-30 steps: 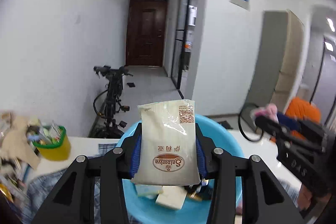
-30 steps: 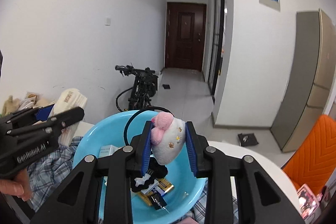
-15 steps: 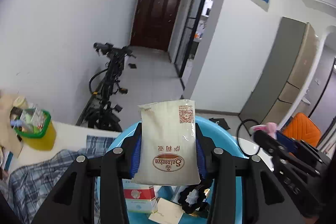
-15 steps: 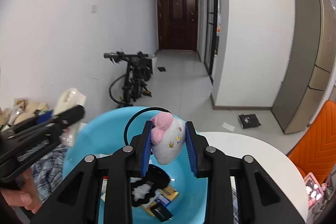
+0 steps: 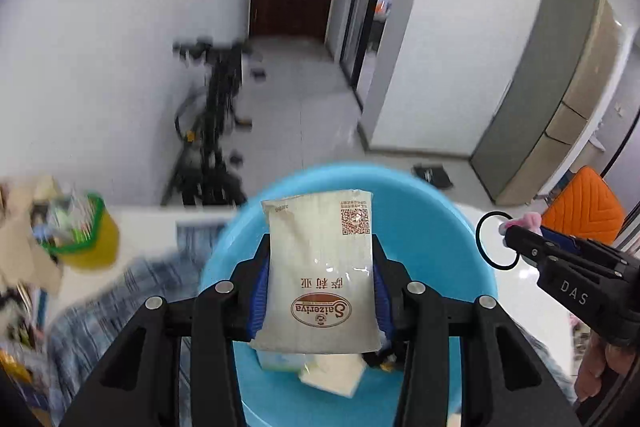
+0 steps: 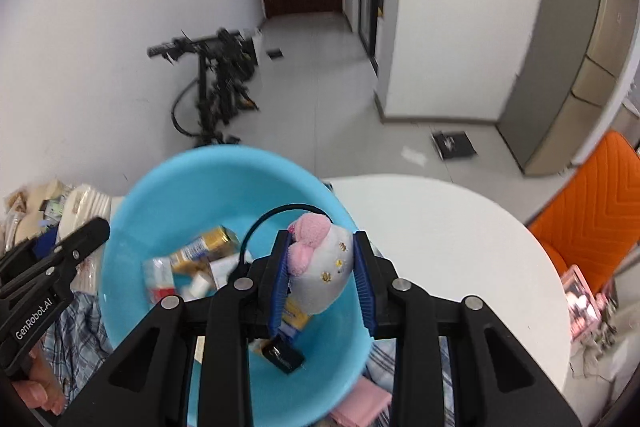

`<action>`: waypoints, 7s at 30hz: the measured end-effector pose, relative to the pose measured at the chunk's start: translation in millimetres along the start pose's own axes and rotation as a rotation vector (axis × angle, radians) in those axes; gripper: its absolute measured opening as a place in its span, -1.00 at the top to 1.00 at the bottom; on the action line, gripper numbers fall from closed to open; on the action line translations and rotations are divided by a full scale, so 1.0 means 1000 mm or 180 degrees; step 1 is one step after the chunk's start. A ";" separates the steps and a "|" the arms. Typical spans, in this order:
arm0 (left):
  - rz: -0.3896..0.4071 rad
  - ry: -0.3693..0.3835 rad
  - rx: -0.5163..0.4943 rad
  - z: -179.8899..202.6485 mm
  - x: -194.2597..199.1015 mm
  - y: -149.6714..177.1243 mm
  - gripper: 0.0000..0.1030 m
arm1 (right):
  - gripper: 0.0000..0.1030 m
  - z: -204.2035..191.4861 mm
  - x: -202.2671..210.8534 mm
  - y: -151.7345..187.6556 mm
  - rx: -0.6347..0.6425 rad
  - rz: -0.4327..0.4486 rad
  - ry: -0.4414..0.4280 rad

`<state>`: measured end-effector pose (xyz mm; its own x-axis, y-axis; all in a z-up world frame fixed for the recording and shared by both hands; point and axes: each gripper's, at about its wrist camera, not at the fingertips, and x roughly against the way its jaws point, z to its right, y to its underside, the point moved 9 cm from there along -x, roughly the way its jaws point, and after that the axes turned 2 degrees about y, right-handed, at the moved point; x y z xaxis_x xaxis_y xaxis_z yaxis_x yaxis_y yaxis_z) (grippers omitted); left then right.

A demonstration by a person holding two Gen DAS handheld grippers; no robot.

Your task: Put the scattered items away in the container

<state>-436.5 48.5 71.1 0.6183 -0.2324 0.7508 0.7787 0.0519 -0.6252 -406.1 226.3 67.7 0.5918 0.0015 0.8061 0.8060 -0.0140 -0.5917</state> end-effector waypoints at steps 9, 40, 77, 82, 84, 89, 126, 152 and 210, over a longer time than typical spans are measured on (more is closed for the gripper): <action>-0.0523 0.0005 0.0237 0.001 -0.020 0.026 0.12 | 0.44 0.002 0.004 -0.001 0.0034 -0.0270 -0.0005; -0.0705 -0.0059 0.0040 0.031 -0.091 0.066 -0.16 | 0.44 0.009 -0.053 0.042 0.0073 -0.0507 -0.0208; -0.0179 -0.0401 0.0139 -0.079 -0.012 0.041 -0.57 | 0.43 -0.126 -0.064 0.065 0.0493 -0.0584 -0.0493; -0.0204 -0.0387 0.0150 -0.081 -0.015 0.046 -0.57 | 0.02 -0.128 -0.070 0.069 0.0443 -0.0617 -0.0450; -0.0208 -0.0381 0.0187 -0.083 -0.016 0.047 -0.57 | -0.10 -0.127 -0.071 0.071 0.0456 -0.0627 -0.0413; -0.0214 -0.0381 0.0210 -0.083 -0.015 0.049 -0.57 | -0.26 -0.119 -0.069 0.070 0.0486 -0.0599 -0.0321; 0.0834 -0.0206 -0.0188 0.009 0.063 0.048 -0.61 | -0.44 -0.036 0.045 0.062 0.0340 0.0769 -0.0444; 0.1374 -0.0060 -0.0667 0.021 0.163 0.156 -0.75 | -0.95 -0.008 0.137 0.148 0.0507 0.1413 -0.0539; 0.1956 -0.0074 -0.0656 0.007 0.160 0.322 -0.75 | -0.98 -0.019 0.131 0.297 0.0543 0.2458 -0.0483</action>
<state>-85.6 35.1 -8.5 0.9487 -0.1985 0.2461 0.2473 -0.0193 -0.9687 -89.4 203.8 -1.7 0.9677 0.1898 0.1660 0.1520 0.0863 -0.9846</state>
